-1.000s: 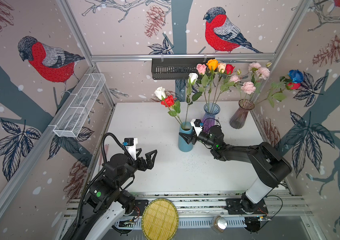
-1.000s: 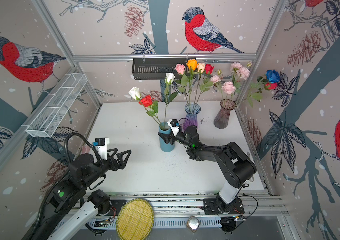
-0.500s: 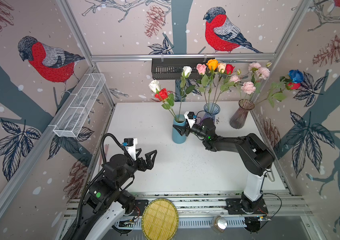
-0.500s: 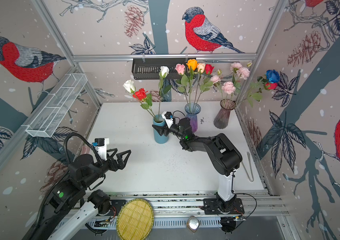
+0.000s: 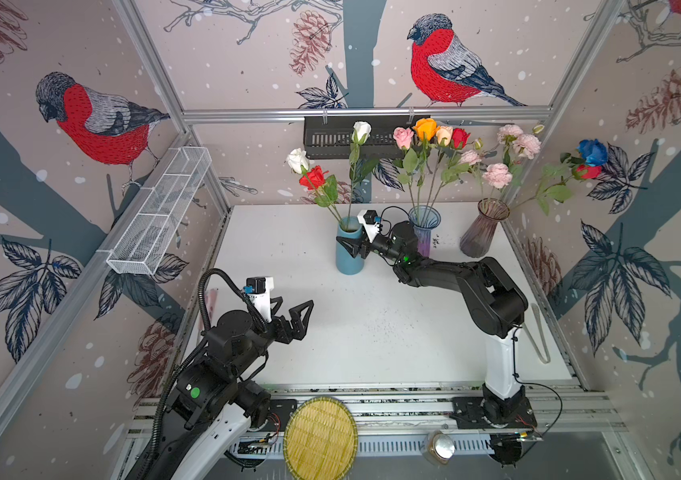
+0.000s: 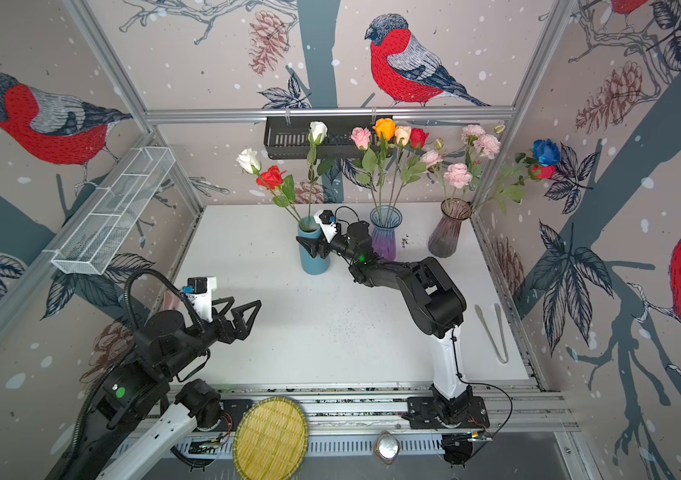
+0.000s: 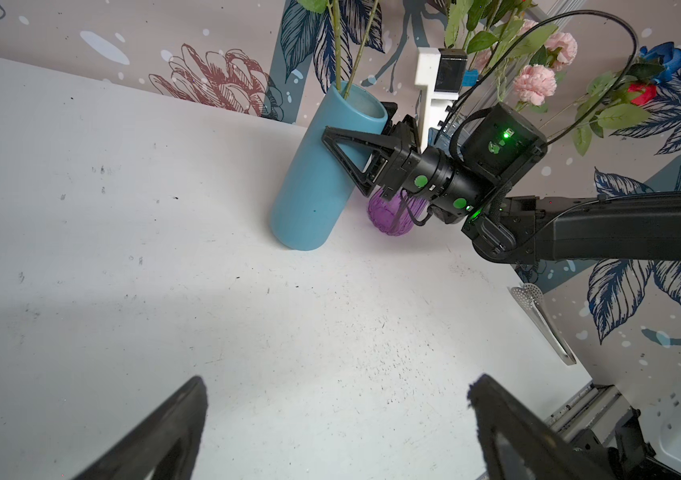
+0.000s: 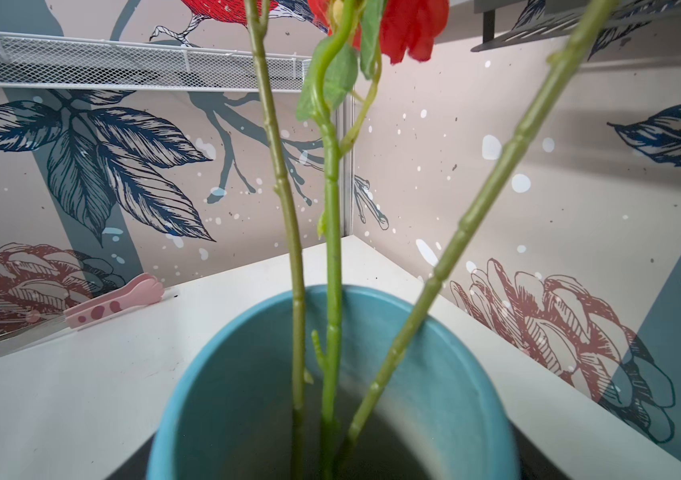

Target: Arrange the flowers into the vase

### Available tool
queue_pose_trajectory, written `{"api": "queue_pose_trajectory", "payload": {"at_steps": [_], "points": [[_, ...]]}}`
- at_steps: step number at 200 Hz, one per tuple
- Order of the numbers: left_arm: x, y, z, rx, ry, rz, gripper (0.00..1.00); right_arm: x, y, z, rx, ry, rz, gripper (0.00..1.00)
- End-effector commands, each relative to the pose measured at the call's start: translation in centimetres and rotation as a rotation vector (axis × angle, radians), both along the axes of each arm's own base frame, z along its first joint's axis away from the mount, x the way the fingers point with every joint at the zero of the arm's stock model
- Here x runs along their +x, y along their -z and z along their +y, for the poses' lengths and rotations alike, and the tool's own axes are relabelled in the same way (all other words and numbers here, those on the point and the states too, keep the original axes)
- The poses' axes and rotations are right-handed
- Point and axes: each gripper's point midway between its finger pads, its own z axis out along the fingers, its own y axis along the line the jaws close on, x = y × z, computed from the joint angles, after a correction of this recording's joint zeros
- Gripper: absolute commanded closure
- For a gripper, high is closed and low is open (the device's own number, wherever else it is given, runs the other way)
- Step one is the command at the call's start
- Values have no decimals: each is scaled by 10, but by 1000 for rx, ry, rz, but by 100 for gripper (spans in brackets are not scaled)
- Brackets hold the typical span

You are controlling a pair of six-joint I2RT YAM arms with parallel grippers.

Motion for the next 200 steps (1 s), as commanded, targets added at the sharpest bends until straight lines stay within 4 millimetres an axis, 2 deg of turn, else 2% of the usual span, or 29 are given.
{"api": "queue_pose_trajectory", "payload": {"at_steps": [1,96,200], "points": [[1,-5,0,-11,-4,-21,1,5,-36,1,77,13,-100,58],[0,-6,1,-15,-4,-27,1,17,-21,1,79,23,-52,57],[0,-6,1,-16,-5,-27,1,20,-14,-4,83,24,-76,51]]}}
